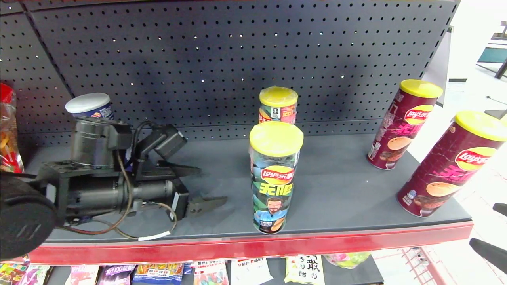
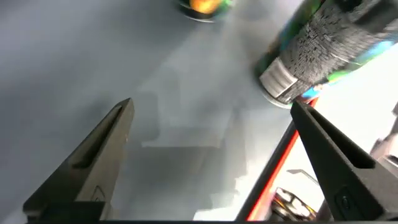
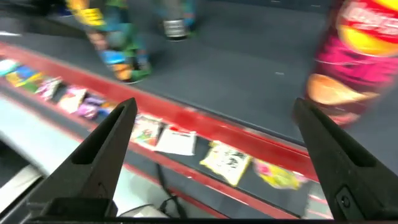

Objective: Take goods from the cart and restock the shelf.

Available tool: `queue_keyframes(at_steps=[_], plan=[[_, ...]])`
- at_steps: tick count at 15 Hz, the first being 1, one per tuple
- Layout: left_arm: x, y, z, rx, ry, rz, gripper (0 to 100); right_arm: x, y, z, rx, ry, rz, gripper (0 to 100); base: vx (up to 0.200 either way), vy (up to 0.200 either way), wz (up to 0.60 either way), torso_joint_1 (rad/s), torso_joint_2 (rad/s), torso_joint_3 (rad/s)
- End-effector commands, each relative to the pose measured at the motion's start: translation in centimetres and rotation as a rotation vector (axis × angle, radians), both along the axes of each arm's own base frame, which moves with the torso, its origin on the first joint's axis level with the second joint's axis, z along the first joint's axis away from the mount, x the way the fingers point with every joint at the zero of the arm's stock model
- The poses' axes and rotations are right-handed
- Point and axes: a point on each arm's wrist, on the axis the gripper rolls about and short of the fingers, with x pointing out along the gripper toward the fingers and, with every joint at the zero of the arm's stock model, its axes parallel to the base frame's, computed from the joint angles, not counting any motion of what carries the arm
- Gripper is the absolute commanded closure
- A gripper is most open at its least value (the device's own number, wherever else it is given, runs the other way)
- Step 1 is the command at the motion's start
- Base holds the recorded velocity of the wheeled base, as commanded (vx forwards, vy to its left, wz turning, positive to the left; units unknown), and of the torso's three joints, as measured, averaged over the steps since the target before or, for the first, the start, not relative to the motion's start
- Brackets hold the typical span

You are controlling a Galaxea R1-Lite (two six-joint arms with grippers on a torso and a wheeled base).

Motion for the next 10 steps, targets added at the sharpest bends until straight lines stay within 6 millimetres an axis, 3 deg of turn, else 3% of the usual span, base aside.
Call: queue_keyframes(at_steps=[1, 2, 4, 7, 10], plan=[[-5.3, 5.3, 5.1, -0.01, -0.176, 0.218, 0, 0.3, -0.5, -0.1, -0.019, -0.001, -0.104, 0, 0.0, 0.0, 0.0, 0.0, 0.0, 0.0], [-8.7, 7.3, 6.2, 0.031, -0.189, 0.328, 0, 0.1, -0.9, -0.4, -0.036, 0.002, -0.197, 0, 0.0, 0.0, 0.0, 0.0, 0.0, 0.0], [-15.9, 9.4, 6.3, 0.074, -0.144, 0.413, 0, -0.5, -1.7, -1.2, -0.093, -0.014, -0.393, 0, 0.0, 0.0, 0.0, 0.0, 0.0, 0.0], [-25.4, 11.2, 2.5, 0.05, -0.138, 0.56, 0, -2.3, -2.1, -1.7, -0.067, -0.074, -0.493, 0, 0.0, 0.0, 0.0, 0.0, 0.0, 0.0], [-28.9, 11.9, -0.2, 0.05, -0.159, 0.771, 0, -3.6, -2.1, -2.7, -0.077, -0.039, -0.517, 0, 0.0, 0.0, 0.0, 0.0, 0.0, 0.0]])
